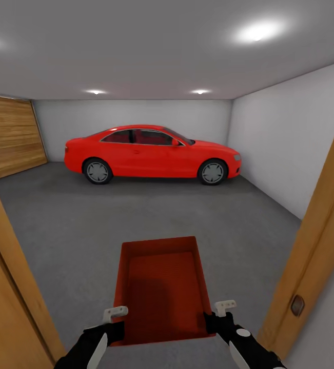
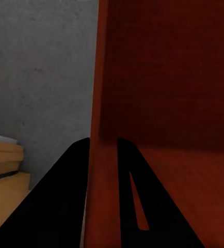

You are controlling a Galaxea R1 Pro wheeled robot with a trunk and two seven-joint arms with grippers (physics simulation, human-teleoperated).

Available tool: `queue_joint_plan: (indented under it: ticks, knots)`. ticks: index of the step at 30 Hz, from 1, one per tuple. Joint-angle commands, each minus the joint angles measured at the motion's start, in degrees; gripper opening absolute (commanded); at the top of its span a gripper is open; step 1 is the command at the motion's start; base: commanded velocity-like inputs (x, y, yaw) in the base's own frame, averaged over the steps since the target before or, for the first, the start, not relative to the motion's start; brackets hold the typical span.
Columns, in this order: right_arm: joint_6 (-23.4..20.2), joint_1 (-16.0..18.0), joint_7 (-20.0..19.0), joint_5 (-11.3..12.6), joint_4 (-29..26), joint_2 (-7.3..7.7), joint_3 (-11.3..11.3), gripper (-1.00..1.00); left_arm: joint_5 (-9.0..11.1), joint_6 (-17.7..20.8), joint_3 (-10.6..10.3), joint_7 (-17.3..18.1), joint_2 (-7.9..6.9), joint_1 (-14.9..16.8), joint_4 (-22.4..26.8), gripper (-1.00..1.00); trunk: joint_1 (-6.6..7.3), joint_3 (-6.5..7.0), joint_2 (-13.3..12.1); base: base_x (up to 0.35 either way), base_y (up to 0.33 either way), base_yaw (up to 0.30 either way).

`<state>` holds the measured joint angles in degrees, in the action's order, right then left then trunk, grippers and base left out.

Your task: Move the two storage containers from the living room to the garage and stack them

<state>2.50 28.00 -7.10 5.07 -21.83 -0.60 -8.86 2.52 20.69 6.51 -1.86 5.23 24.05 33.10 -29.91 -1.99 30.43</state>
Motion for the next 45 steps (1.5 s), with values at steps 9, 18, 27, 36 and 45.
queue_joint_plan:
  ticks: [9,18,27,36,45]
  knots:
    - [0.22,0.02,-1.85,0.64,0.23,0.10,-1.68,-1.00,-1.29,0.14,0.26,-2.01,-0.97,0.04,1.61,-1.00,-0.04,-0.13,0.11,0.041,0.035,0.000]
    - [0.22,0.04,-1.86,0.64,0.23,0.14,-1.67,-1.00,-1.29,0.14,0.26,-2.01,-0.93,0.07,1.61,-1.00,-0.04,-0.13,0.11,0.000,0.000,0.000]
    - [0.22,0.04,-1.87,0.64,0.21,0.13,-1.68,-1.00,-1.19,0.14,0.26,-2.01,-0.99,0.05,1.61,-1.00,-0.04,-0.13,0.11,0.065,0.000,0.000]
    - [0.22,0.04,-1.87,0.64,0.22,0.10,-1.68,-1.00,-1.13,0.14,0.26,-2.01,-1.01,0.05,1.61,-1.00,-0.04,-0.13,0.11,0.285,0.000,0.000]
    - [0.17,0.04,-1.87,0.64,0.23,0.10,-1.68,-1.00,-1.12,0.14,0.26,-2.01,-1.01,0.06,1.61,-1.00,-0.04,-0.13,0.11,0.030,0.000,0.069]
